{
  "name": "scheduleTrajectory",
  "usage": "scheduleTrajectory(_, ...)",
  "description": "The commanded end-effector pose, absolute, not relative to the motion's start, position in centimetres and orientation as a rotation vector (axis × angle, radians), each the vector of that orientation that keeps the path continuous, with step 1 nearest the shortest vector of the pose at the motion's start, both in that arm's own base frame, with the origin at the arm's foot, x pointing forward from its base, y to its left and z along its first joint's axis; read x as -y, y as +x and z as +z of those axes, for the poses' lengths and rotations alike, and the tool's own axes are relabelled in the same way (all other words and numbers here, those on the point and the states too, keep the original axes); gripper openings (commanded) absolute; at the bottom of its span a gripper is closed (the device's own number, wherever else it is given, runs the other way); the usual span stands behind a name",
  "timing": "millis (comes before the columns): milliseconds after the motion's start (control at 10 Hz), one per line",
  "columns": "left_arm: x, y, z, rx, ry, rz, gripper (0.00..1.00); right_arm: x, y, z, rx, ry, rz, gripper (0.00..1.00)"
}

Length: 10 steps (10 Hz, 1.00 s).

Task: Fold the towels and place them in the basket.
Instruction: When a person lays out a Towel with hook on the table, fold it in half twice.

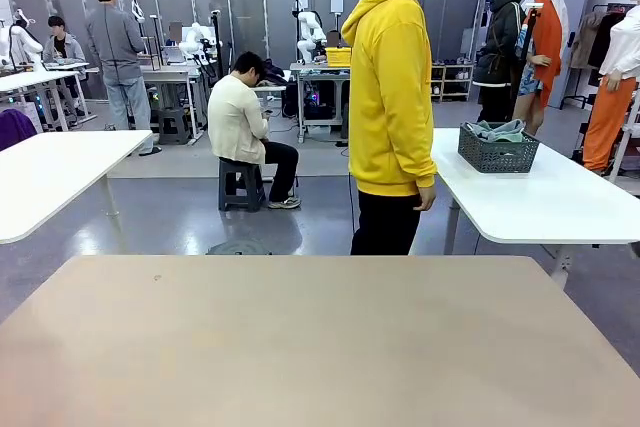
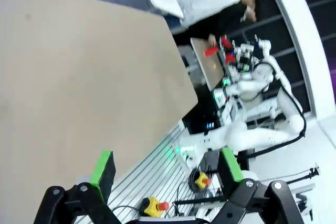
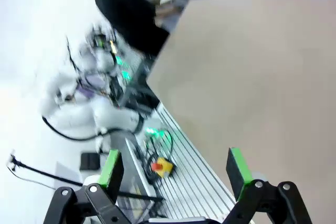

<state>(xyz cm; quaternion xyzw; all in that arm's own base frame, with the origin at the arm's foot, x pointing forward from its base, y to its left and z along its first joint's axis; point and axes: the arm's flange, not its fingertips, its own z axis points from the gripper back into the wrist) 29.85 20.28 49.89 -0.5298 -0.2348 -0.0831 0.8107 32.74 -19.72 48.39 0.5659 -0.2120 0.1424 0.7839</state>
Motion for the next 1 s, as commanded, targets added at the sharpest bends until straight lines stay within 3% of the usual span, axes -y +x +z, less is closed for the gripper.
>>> scheduleTrajectory(0,-22.8,29.1,49.1,0.571,-1.165,-0.135,1.0,22.5,32.6,47.3,0.549,1.287,0.227,1.0)
scheduleTrajectory(900,-25.7,27.0,47.7,0.6,-1.158,-0.042,1.0,24.7,30.5,46.2,0.565,1.3,0.167,1.0)
